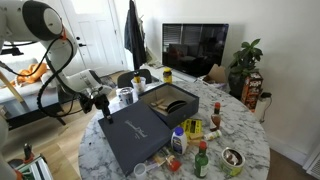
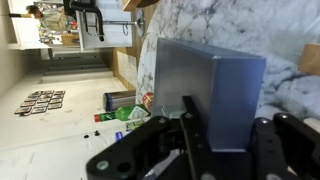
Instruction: Pick up the shoe box lid and cover the shoe box
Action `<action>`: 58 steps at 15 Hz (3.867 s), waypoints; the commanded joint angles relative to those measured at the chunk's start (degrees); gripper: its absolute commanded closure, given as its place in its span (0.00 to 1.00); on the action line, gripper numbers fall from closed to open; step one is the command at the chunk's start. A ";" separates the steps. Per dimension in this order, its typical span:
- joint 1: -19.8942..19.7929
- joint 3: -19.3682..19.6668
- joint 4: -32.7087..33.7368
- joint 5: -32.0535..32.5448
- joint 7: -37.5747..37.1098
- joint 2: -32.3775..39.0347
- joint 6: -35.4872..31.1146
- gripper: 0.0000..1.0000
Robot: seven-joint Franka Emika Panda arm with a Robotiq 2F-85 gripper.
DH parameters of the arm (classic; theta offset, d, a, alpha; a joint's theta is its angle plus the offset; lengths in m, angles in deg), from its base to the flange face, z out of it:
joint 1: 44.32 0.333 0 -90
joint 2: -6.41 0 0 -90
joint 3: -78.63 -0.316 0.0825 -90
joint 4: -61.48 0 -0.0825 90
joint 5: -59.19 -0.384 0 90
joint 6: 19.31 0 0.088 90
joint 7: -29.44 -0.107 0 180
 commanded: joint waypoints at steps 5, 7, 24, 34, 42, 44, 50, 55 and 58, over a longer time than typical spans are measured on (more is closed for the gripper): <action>-0.96 -2.03 -4.72 -0.84 -3.25 -6.43 8.03 0.99; -1.24 -2.62 -5.62 -1.46 -3.49 -8.08 11.32 0.99; -2.88 -6.06 -3.53 1.53 -3.47 -10.44 21.43 0.99; -1.95 -6.91 10.93 16.37 5.84 -3.76 25.47 0.99; -2.57 -4.98 20.91 25.34 14.80 3.71 25.40 0.99; -2.71 -4.49 23.20 26.87 15.89 5.39 24.64 0.99; -3.96 -3.96 28.92 27.90 17.23 8.53 22.85 0.99; -4.62 -3.29 32.10 28.35 18.18 10.70 21.55 0.99; -4.56 -2.77 34.12 28.82 19.11 12.13 20.63 0.99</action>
